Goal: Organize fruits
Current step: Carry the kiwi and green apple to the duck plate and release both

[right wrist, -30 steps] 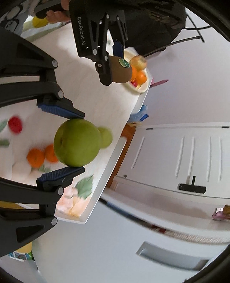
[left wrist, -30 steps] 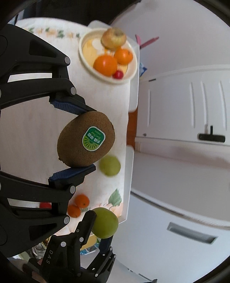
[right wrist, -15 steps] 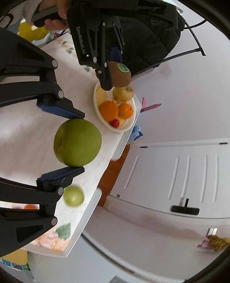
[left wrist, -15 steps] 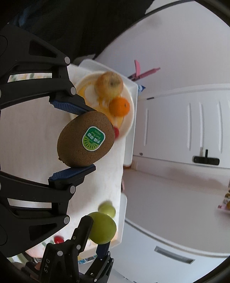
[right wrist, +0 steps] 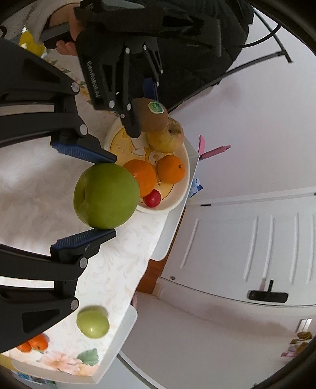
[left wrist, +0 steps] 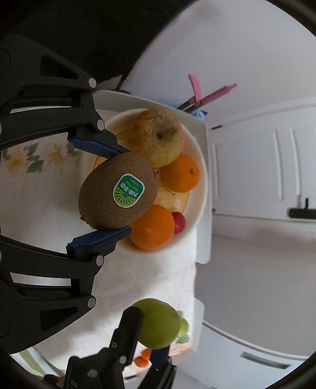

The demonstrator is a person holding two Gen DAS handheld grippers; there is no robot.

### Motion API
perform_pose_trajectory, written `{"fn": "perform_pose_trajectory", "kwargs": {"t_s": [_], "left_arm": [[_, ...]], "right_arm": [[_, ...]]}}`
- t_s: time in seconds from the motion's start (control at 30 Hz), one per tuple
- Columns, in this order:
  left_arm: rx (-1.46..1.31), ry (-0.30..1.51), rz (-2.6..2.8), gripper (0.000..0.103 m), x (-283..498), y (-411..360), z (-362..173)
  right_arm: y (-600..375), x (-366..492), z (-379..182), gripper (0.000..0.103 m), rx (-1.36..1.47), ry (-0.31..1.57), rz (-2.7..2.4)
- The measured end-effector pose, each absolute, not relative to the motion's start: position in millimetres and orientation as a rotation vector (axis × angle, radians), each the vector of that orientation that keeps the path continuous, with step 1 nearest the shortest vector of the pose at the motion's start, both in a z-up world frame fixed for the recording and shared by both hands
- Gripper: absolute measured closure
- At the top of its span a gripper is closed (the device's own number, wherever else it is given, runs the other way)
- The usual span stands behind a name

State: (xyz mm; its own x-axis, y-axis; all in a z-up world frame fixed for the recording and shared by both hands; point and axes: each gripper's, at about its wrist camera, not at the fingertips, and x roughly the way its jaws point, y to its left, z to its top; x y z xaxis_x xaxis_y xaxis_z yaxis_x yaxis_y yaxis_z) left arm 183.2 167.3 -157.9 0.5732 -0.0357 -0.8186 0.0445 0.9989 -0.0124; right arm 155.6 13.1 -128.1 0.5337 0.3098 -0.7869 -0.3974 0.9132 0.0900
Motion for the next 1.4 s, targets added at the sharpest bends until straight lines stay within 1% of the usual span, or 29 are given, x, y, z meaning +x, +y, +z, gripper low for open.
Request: {"fn": "perform_pose_trajectory", "kwargs": {"t_s": [0.23, 0.5, 0.53, 0.6, 0.67, 0.73, 1.1, 1.4], "left_arm": [[0.044, 1.028, -0.114, 0.044, 204.3, 171.2, -186.4], [0.042, 1.048, -0.153, 0.044, 209.3, 173.0, -195.6], [0.041, 1.047, -0.154, 0.042, 209.4, 172.9, -195.9], [0.043, 1.031, -0.154, 0.029, 206.9, 174.7, -191.1], [0.034, 1.006, -0.159, 0.010, 203.2, 173.8, -185.4], [0.034, 0.972, -0.147, 0.004, 197.6, 173.6, -178.0], [-0.025, 0.942, -0.046, 0.004, 173.4, 181.2, -149.8], [-0.044, 0.917, 0.048, 0.004, 151.3, 194.1, -134.5]], "right_arm": [[19.0, 163.7, -145.6, 0.054, -0.069, 0.944, 0.365], [17.7, 170.7, -151.5, 0.054, -0.052, 0.963, 0.326], [18.5, 171.7, -151.5, 0.054, -0.052, 0.964, 0.323], [17.2, 173.9, -151.3, 0.054, -0.049, 0.967, 0.323], [15.9, 175.2, -149.9, 0.054, -0.047, 0.964, 0.324], [15.3, 177.3, -148.5, 0.054, -0.047, 0.962, 0.329], [17.4, 191.5, -126.5, 0.054, -0.073, 0.940, 0.413], [32.6, 221.3, -121.5, 0.054, -0.091, 0.925, 0.502]]}}
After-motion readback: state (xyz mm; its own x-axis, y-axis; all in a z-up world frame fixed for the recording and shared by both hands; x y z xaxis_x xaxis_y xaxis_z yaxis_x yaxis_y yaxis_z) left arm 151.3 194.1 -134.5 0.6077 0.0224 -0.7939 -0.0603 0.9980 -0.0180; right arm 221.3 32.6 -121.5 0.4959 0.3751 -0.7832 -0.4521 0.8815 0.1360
